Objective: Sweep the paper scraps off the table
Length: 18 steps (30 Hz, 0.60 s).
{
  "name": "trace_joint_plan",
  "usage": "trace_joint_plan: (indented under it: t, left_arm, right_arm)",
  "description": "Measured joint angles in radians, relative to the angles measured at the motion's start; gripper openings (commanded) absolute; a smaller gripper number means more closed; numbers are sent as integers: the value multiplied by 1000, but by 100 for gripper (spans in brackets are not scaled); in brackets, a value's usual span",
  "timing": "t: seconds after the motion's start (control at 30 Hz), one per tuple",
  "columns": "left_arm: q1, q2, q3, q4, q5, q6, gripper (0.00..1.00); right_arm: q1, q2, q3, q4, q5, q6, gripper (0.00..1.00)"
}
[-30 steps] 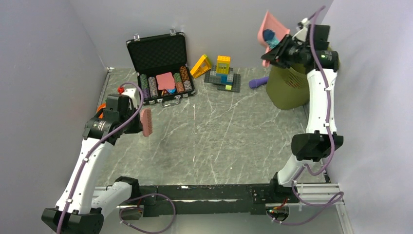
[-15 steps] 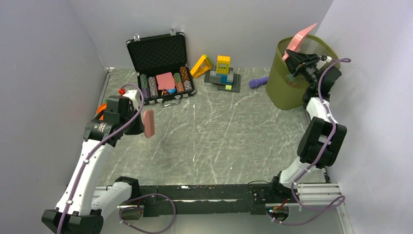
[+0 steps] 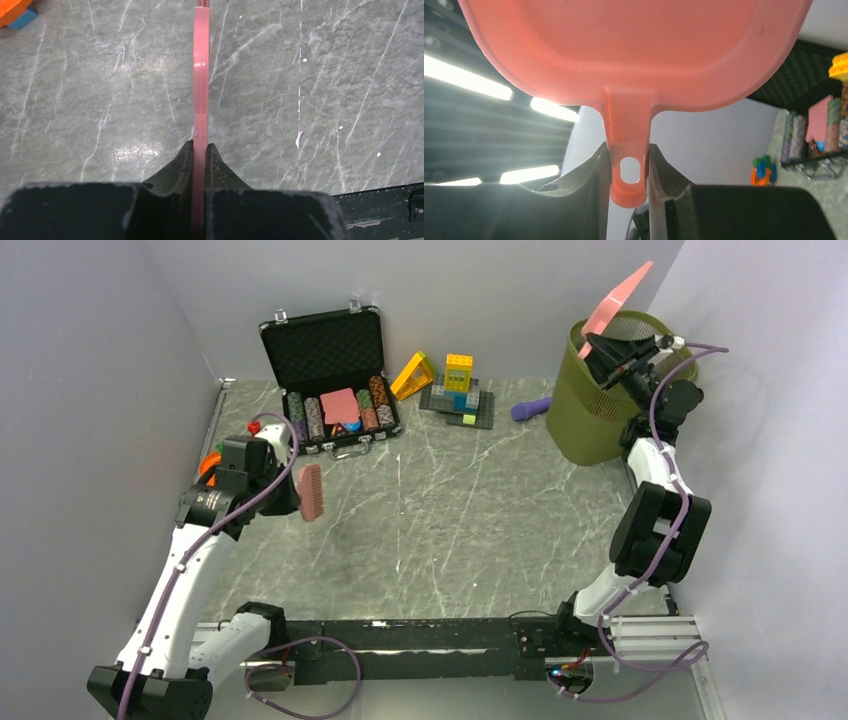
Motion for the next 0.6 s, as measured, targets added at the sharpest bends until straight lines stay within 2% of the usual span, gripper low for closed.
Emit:
trace_joint_plan:
  t: [0.13,0.2,0.27,0.37,0.43,0.5,0.6]
  left_arm:
    - [0,8,-8,14,19,-3,0]
    - [0,19,-8,23,34,-6,0]
    - [0,30,-9,35,53,-9,0]
    - [0,46,-10,45,85,-10,0]
    - [0,54,-12,57,111,-10,0]
    - [0,63,-12,69,143,-11,0]
    - [2,74,-15,87,195,-14,0]
  right_arm:
    - [57,-85,13,-204,-61,-183,0]
    - [128,-153,37,-423,-72,-383,0]
    - [231,-222,87,-722,-34,-642,0]
    - [438,-303,143,-1072,121,-992,0]
    - [578,-341,139,-1225,222,-1159,0]
    - [695,-363,103,-1346,319,-1296,2]
    - [777,-351,9,-1492,488,-1438,3]
